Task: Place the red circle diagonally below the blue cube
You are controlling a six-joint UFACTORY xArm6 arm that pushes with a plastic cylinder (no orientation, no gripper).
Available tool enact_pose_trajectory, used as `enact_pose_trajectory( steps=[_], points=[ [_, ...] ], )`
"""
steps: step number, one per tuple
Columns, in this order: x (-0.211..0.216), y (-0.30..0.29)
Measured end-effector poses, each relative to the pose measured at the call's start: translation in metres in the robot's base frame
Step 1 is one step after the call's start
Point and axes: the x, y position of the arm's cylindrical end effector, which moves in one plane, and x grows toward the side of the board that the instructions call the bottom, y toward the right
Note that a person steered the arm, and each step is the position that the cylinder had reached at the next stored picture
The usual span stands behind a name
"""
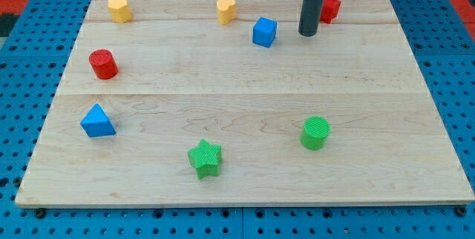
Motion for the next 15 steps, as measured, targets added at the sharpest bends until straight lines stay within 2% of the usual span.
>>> enact_pose_trajectory(
  steps=[1, 2, 3, 4, 5, 6, 7, 8, 9, 10, 12, 13, 14, 15],
  points=[
    [0.0, -0.073],
    [0.003, -0.097],
    [0.042, -0.123],
    [0.106, -0.124],
    [0.144, -0.203],
    [0.134, -0.292],
    [0.117, -0.335],
    [0.076, -0.337],
    [0.072, -0.377],
    [0.068, -0.334],
    [0.022, -0.348],
    [0.016, -0.275],
    [0.034, -0.226],
    [0.049, -0.207]
  ],
)
